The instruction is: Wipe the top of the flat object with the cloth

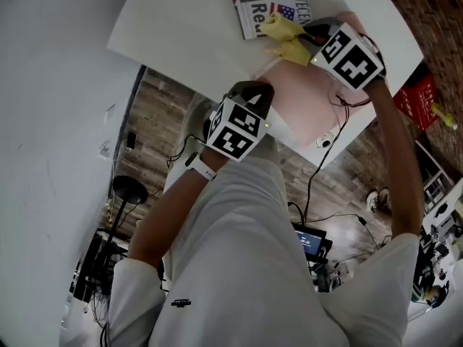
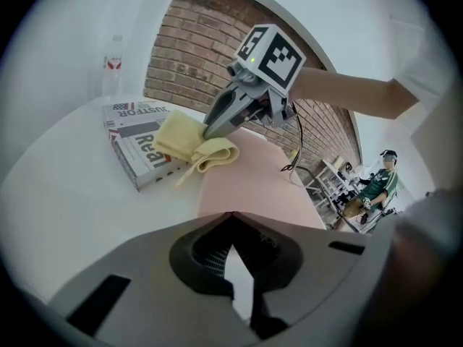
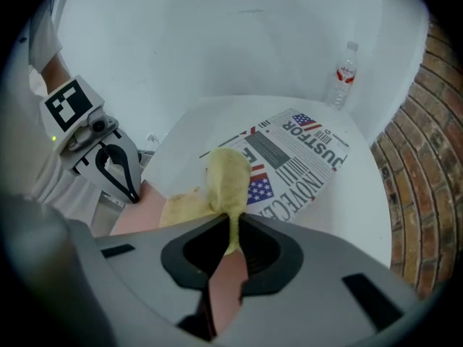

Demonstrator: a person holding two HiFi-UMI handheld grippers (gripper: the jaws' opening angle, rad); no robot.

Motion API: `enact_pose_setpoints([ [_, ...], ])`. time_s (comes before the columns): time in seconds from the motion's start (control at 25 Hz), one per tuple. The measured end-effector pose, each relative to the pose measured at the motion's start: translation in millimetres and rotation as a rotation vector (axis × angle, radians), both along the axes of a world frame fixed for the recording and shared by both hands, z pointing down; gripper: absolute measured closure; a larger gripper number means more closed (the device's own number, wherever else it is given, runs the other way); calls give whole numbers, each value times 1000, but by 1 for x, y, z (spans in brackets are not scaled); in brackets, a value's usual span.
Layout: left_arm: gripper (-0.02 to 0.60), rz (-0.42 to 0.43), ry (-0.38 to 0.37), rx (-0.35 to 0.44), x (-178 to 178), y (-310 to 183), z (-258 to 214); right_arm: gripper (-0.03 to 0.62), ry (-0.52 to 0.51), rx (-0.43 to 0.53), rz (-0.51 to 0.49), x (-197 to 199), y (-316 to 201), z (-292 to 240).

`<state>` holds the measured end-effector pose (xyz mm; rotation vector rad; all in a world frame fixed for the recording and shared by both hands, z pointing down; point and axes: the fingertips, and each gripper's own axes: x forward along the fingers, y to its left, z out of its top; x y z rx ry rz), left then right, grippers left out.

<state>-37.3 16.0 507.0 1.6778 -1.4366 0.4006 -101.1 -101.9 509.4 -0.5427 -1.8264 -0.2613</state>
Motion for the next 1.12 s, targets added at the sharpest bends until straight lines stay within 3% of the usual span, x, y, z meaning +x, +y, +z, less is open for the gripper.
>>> enact_pose_setpoints([
  [0.12,565,-18,14,-7,0,-3,0,543,20,-15,1,0,-13,0],
  [0.72,565,-31,1,-11,-7,16,2,543,48,136,60,-14,-83,6],
  [0.92,565,-34,-7,-10,-9,18,0,543,39,191,108,-17,-109,3],
  [1.12,565,-40,4,-6,-9,21,1,543,-10,280,222,-18,-139,0],
])
